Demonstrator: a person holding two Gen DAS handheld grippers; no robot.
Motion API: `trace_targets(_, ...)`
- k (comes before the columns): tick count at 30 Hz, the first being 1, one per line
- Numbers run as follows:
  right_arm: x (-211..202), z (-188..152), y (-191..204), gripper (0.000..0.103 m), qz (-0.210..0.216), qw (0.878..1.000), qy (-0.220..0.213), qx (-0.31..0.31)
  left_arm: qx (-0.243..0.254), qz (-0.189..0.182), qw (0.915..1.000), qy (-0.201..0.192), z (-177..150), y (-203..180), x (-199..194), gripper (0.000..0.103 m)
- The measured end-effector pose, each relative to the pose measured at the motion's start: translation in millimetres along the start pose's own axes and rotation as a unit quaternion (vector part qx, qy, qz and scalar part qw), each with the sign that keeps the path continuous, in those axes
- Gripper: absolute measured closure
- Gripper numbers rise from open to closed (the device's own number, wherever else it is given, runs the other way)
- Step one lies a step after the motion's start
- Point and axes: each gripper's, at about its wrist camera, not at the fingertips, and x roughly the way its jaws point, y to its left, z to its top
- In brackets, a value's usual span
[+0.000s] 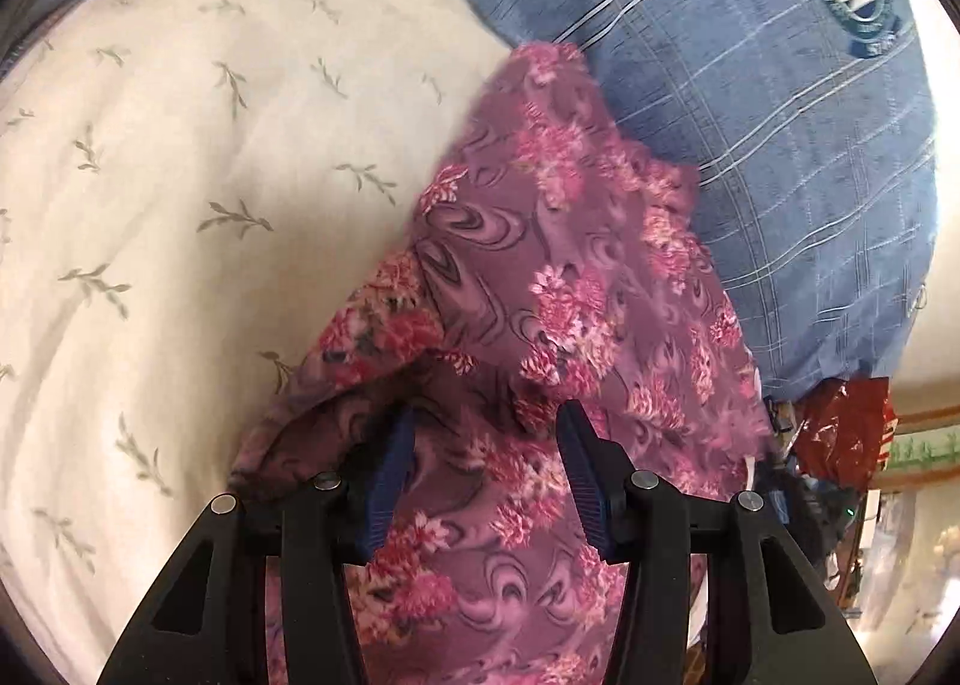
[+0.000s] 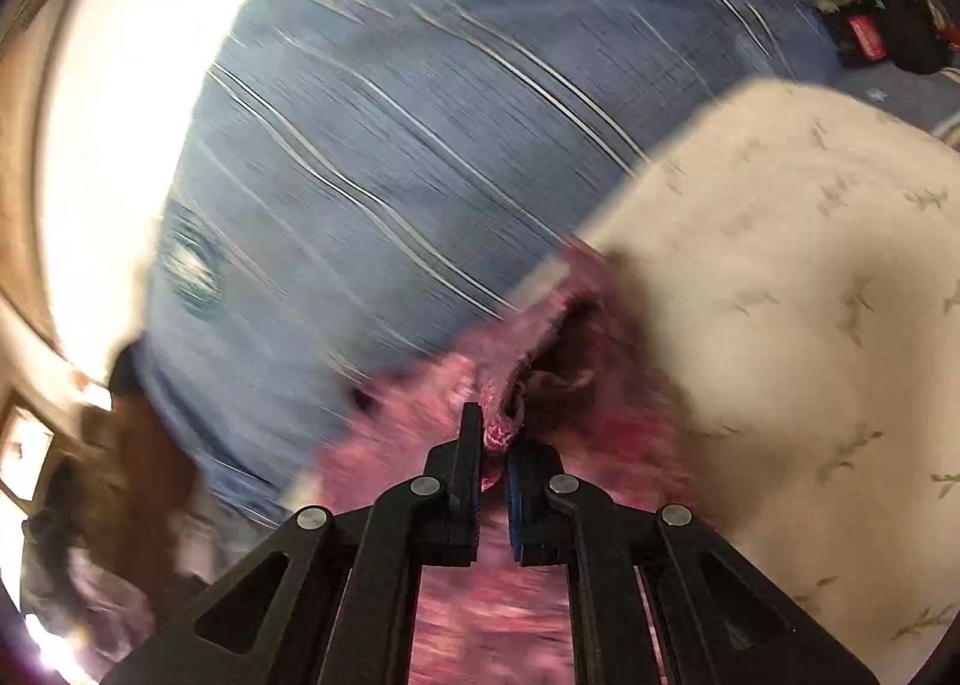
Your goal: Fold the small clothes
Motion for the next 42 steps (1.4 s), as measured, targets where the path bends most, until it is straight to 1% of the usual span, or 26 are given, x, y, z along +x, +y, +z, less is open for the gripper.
trace_targets(1,2,-2,-1,0.096,-0.005,1.000,0.012,0.004,0.001,0.000,1.0000,-0.002,1,-2,-1,0.055)
trace_targets(3,-8,-6,2,0.091,0.036,0.999,-0.008,0.014,0.019,0.010,0.9998,-0.005,0,-7,-1,0.054)
trace_targets(4,-11,-7,4,0.091,0.038,0.999,-0.015,0.011,0.026,0.019,0.9995,-0.004,0,-9,2,0.054)
trace_targets(5,-9,-8,6,0.091,0.023,1.000,-0.012,0.001,0.031,0.026,0.9992,-0.002,0,-11,6,0.054)
trace_targets(6,5,-10,8,0.092,-0.029,0.999,0.017,-0.024,0.034,0.031,0.9989,-0.005,0,-14,8,0.054)
trace_targets(7,18,-13,6,0.094,-0.064,0.995,0.054,-0.049,0.037,0.039,0.9985,-0.007,-1,-18,9,0.054)
trace_targets(8,19,-13,6,0.100,-0.062,0.995,0.056,-0.061,0.044,0.050,0.9978,-0.003,-1,-24,10,0.054)
trace_targets(10,1,-11,12,0.098,-0.060,0.996,0.033,-0.053,0.056,0.053,0.9970,0.007,-6,-28,7,0.054)
trace_targets(11,-10,-11,15,0.089,-0.059,0.997,0.021,-0.050,0.064,0.051,0.9965,0.015,-12,-29,4,0.054)
trace_targets(13,-37,-16,21,0.089,-0.057,0.996,-0.001,-0.069,0.079,0.051,0.9953,0.020,-22,-26,-5,0.054)
trace_targets(14,-43,-21,17,0.083,-0.060,0.995,0.001,-0.074,0.089,0.055,0.9943,0.021,-30,-23,-10,0.054)
trace_targets(15,-44,-24,11,0.067,-0.069,0.994,0.018,-0.078,0.092,0.058,0.9938,0.024,-36,-19,-12,0.054)
trace_targets(16,-38,-33,0,0.063,-0.104,0.989,0.062,-0.081,0.094,0.059,0.9934,0.030,-42,-13,-15,0.054)
trace_targets(17,-39,-41,-9,0.073,-0.123,0.986,0.077,-0.082,0.095,0.052,0.9936,0.032,-50,-8,-19,0.054)
trace_targets(18,-49,-48,-12,0.086,-0.119,0.987,0.068,-0.087,0.099,0.046,0.9935,0.032,-57,-6,-24,0.054)
trace_targets(20,-73,-59,-14,0.082,-0.098,0.991,0.053,-0.070,0.117,0.040,0.9918,0.032,-72,-3,-42,0.054)
trace_targets(21,-92,-68,-15,0.082,-0.070,0.995,0.040,-0.060,0.127,0.038,0.9907,0.033,-77,-2,-49,0.054)
trace_targets(22,-105,-78,-16,0.081,-0.056,0.996,0.035,-0.060,0.138,0.039,0.9891,0.033,-83,-1,-56,0.054)
trace_targets(24,-124,-94,-18,0.070,-0.049,0.996,0.036,-0.067,0.170,0.048,0.9837,0.033,-99,5,-76,0.053)
trace_targets(26,-139,-117,-23,0.068,-0.061,0.993,0.047,-0.085,0.194,0.063,0.9784,0.031,-115,15,-94,0.050)
trace_targets(28,-151,-141,-33,0.068,-0.096,0.988,0.059,-0.102,0.196,0.070,0.9776,0.035,-126,25,-104,0.047)
trace_targets(30,-164,-156,-49,0.068,-0.112,0.987,0.064,-0.100,0.191,0.071,0.9777,0.052,-141,39,-113,0.046)
trace_targets(34,-175,-188,-73,0.068,-0.092,0.990,0.087,-0.059,0.183,0.065,0.9776,0.080,-167,62,-122,0.046)
trace_targets(37,-178,-205,-81,0.068,-0.083,0.989,0.112,-0.053,0.185,0.067,0.9751,0.102,-184,71,-119,0.046)
trace_targets(39,-178,-211,-83,0.068,-0.086,0.987,0.125,-0.056,0.191,0.074,0.9719,0.117,-197,77,-116,0.046)
trace_targets(42,-178,-220,-84,0.068,-0.077,0.984,0.152,-0.061,0.201,0.084,0.9672,0.131,-208,84,-110,0.046)
